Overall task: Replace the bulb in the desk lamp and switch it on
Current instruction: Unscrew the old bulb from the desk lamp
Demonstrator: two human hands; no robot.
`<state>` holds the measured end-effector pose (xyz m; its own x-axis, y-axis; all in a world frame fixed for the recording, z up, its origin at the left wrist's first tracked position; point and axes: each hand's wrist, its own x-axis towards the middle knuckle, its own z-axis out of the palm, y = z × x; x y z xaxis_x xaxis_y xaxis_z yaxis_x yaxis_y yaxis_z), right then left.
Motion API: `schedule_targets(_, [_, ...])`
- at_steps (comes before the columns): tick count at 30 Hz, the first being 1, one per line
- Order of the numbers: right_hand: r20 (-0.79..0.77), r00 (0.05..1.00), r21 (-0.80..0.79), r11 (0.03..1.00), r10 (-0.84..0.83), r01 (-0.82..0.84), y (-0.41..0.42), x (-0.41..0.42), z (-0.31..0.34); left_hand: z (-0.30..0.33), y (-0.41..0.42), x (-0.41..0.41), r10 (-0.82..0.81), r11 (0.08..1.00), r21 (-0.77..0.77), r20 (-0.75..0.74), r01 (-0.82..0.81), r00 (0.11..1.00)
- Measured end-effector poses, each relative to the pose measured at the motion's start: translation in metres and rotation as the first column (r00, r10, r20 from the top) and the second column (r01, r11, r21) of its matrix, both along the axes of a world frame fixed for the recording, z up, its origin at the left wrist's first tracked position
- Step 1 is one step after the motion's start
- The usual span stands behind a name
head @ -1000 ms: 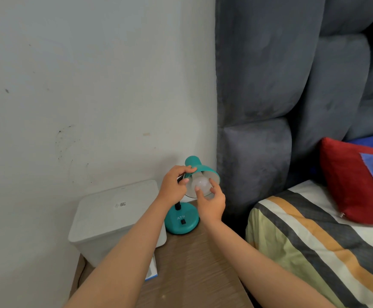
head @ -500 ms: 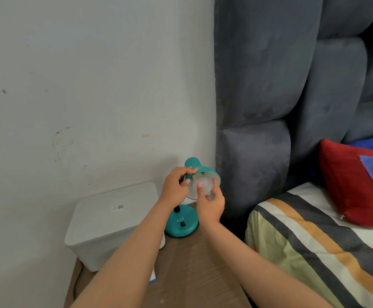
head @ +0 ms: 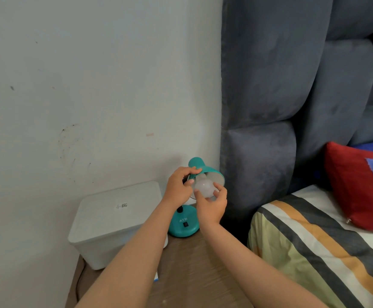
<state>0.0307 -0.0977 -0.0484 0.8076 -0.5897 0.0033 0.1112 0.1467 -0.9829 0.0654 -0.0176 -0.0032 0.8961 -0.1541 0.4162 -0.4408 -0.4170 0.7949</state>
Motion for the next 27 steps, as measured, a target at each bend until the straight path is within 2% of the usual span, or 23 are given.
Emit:
schedule_targets(2, [-0.019,1.000,0.035,0.999,-0.009,0.010,0.002,0.000,0.001,0.000,0.000,0.000,-0.005,1.000,-0.003,-0.001,0.005,1.000])
schedule_targets(6, [-0.079,0.997,0.004,1.000,-0.017,0.017,0.003,0.006,0.001,-0.001,0.000,0.000,-0.004,1.000,-0.003,0.005,0.004,1.000])
schedule_targets(19, [-0.023,0.998,0.079,0.995,-0.053,0.055,0.005,0.005,-0.003,-0.001,0.002,-0.001,0.002,0.999,-0.032,-0.017,-0.002,1.000])
schedule_targets(27, [0.105,0.990,-0.119,0.987,-0.093,0.105,0.003,0.001,-0.002,-0.001,0.001,-0.003,0.000,0.999,-0.033,-0.042,-0.002,0.999])
